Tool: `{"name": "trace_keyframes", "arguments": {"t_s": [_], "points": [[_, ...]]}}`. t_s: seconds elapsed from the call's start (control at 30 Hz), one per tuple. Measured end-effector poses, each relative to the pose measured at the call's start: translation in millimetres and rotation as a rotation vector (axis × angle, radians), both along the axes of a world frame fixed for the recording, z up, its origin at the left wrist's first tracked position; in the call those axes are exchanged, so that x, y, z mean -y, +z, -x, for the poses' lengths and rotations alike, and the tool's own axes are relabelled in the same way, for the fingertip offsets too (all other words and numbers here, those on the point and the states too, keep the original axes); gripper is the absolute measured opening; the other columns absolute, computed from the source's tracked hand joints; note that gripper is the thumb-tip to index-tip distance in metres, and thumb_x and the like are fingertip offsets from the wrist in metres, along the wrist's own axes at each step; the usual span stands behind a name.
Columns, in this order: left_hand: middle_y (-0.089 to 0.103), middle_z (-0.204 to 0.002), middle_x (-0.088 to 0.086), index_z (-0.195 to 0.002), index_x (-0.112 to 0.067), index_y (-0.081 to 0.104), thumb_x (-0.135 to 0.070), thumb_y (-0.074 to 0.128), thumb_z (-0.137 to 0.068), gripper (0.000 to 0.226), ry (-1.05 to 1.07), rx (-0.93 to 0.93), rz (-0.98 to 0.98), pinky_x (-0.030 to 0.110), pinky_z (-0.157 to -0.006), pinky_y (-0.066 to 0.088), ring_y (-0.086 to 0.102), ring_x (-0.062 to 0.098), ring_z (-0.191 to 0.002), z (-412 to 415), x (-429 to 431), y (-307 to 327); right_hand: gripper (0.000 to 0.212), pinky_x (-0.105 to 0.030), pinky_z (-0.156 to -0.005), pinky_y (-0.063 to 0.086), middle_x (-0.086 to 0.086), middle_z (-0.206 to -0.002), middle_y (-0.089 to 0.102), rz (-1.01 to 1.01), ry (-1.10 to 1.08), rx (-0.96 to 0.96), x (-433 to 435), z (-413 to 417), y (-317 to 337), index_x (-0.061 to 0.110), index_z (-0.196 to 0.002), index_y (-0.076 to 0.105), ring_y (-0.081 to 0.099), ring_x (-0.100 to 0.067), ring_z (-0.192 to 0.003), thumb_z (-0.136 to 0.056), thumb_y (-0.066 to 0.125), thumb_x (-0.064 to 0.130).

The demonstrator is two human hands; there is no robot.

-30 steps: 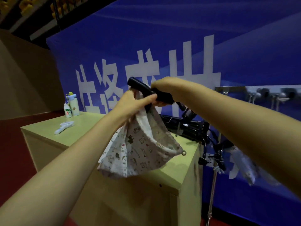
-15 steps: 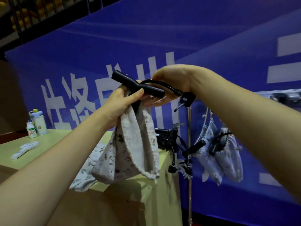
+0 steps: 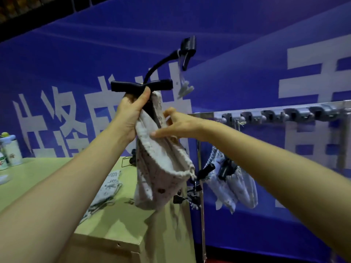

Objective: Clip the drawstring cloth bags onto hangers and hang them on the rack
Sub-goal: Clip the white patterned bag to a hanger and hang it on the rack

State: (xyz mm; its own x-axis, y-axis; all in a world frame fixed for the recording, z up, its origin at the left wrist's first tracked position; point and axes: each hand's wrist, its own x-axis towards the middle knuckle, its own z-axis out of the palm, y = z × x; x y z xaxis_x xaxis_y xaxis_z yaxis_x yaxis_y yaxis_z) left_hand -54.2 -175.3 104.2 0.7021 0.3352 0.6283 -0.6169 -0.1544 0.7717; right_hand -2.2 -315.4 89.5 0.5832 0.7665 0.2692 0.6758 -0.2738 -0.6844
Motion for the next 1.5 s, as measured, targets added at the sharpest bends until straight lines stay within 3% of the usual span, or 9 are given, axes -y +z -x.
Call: {"name": "trace_keyframes", "arguments": {"t_s": [0.1,0.2,0.43,0.57,1.0,1.13,1.2,1.33,1.5], "points": [[0.068,-0.092,-0.002,-0.092,-0.021,0.061,-0.023,0.055,-0.093,0.006,0.019,0.062,0.109,0.027,-0.083,0.055,0.067,0.012,-0.089,-12.2,16.9,4.2,0.034,-0.031,-0.077,0.053,-0.01,-0.106,0.063,-0.058,-0.102,0.146,-0.1,-7.5,1.1,0.006,-0.114,0.053,0.062,-0.023,-0.093,-0.085,0.066,0.016],[0.068,-0.105,0.004,-0.097,-0.02,0.06,-0.024,0.059,-0.091,0.008,0.045,0.069,0.149,0.037,-0.099,0.05,0.064,0.021,-0.107,-25.9,25.1,-2.7,0.008,-0.02,-0.05,0.044,-0.01,-0.074,0.055,-0.147,-0.211,0.129,23.5,-30.4,3.9,0.005,-0.09,0.059,0.053,-0.019,-0.063,-0.087,0.054,0.0],[0.064,-0.122,0.009,-0.122,-0.009,0.057,-0.031,0.061,-0.089,0.04,0.041,-0.102,0.259,0.043,-0.104,0.046,0.06,0.025,-0.115,-72.3,64.3,-63.1,0.032,-0.021,-0.052,0.041,-0.003,-0.057,0.054,-0.327,-0.403,-0.136,90.8,-81.0,-26.6,0.015,-0.063,0.057,0.049,-0.014,-0.055,-0.094,0.056,0.021],[0.066,-0.117,0.011,-0.107,-0.014,0.062,-0.035,0.065,-0.085,0.031,0.006,-0.237,0.317,0.042,-0.104,0.045,0.061,0.024,-0.108,-100.0,99.4,-98.1,0.035,-0.014,-0.043,0.044,0.009,-0.041,0.056,-0.336,-0.441,-0.27,134.3,-90.7,-54.1,0.014,-0.061,0.058,0.053,-0.004,-0.038,-0.094,0.057,0.023],[0.068,-0.104,0.013,-0.084,-0.013,0.064,-0.044,0.068,-0.079,0.032,-0.143,-0.445,0.517,0.046,-0.099,0.048,0.063,0.03,-0.106,-162.3,185.4,-160.0,0.015,-0.021,-0.05,0.051,-0.006,-0.072,0.064,-0.32,-0.624,-0.423,227.1,-129.1,-104.6,0.009,-0.088,0.069,0.057,-0.014,-0.058,-0.094,0.055,0.013],[0.065,-0.09,0.006,-0.093,-0.002,0.063,-0.035,0.063,-0.086,0.034,-0.106,-0.416,0.563,0.036,-0.093,0.049,0.06,0.026,-0.099,-169.3,194.9,-157.0,0.017,-0.028,-0.063,0.048,-0.012,-0.085,0.064,-0.091,-0.774,-0.262,243.8,-149.2,-112.7,0.004,-0.1,0.07,0.056,-0.02,-0.074,-0.09,0.057,0.006],[0.063,-0.094,0.007,-0.104,0.002,0.062,-0.033,0.063,-0.087,0.038,-0.072,-0.397,0.588,0.033,-0.086,0.046,0.058,0.023,-0.096,-172.8,196.4,-156.3,0.015,-0.028,-0.061,0.047,-0.009,-0.083,0.063,0.001,-0.814,-0.146,249.0,-158.9,-115.3,0.004,-0.099,0.07,0.055,-0.019,-0.071,-0.089,0.061,0.011],[0.059,-0.078,-0.003,-0.079,-0.01,0.058,-0.034,0.065,-0.086,0.026,-0.056,-0.407,0.576,0.031,-0.081,0.041,0.055,0.021,-0.093,-185.2,195.6,-158.6,0.01,-0.022,-0.055,0.046,0.0,-0.071,0.064,-0.044,-0.795,-0.031,252.0,-173.8,-119.2,0.008,-0.09,0.071,0.056,-0.01,-0.059,-0.087,0.066,0.017],[0.064,-0.086,0.002,-0.077,-0.013,0.062,-0.031,0.07,-0.081,0.021,-0.142,-0.438,0.649,0.038,-0.095,0.048,0.061,0.026,-0.104,-202.3,187.3,-166.5,0.011,-0.022,-0.059,0.05,-0.001,-0.071,0.065,-0.196,-0.717,-0.153,253.1,-192.0,-124.6,0.011,-0.08,0.071,0.059,-0.012,-0.065,-0.088,0.065,0.016]]}}
